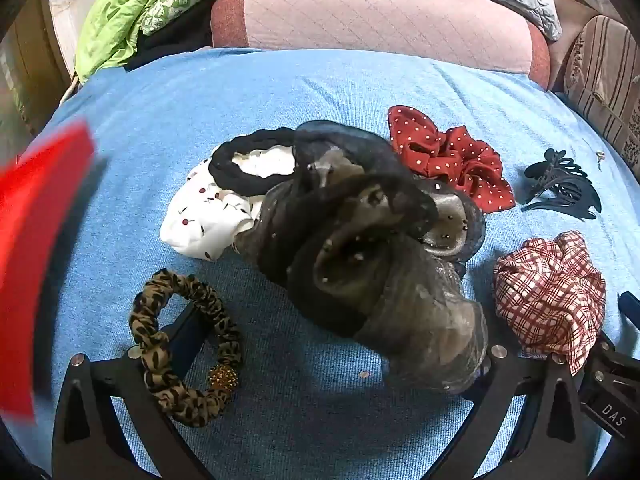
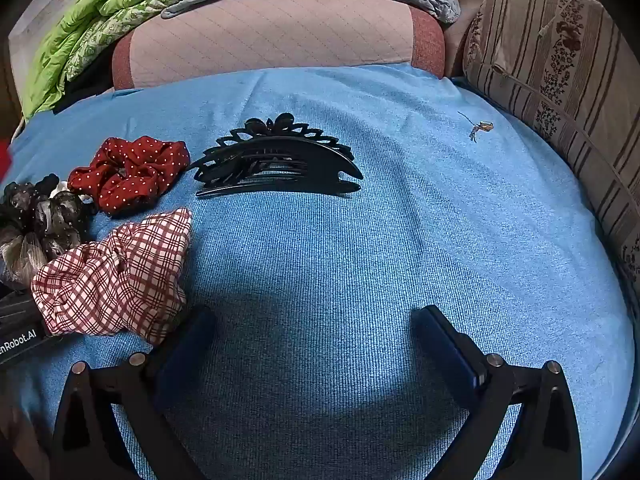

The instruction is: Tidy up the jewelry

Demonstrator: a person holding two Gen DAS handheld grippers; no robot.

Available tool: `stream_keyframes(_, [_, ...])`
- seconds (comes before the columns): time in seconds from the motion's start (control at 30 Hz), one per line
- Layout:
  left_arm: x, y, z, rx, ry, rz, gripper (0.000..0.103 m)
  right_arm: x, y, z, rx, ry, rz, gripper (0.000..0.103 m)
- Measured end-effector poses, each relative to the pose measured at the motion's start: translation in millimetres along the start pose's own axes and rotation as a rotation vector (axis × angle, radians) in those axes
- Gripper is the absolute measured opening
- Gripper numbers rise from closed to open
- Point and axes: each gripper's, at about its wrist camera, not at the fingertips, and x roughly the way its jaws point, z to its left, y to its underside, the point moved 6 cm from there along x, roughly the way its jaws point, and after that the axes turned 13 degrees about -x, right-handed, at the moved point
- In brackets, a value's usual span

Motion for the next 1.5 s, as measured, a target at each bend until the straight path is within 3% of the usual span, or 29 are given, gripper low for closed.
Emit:
stream_keyframes(0.03, [0, 0, -2, 0.019, -0.026, -0.011, 0.103, 0, 0, 0, 0.000, 0.000, 0.001, 0.103])
stream_keyframes(1.2, [-1, 2, 0, 0.007, -0.009, -0.008, 0.103, -2, 1, 6, -0.004, 0.009, 0.008, 0.103])
stream_keyframes(1.5, [-3, 4, 2, 0.087, 0.034, 0.060, 0.103, -11, 10, 5, 0.068, 0.024, 0.074, 0.103])
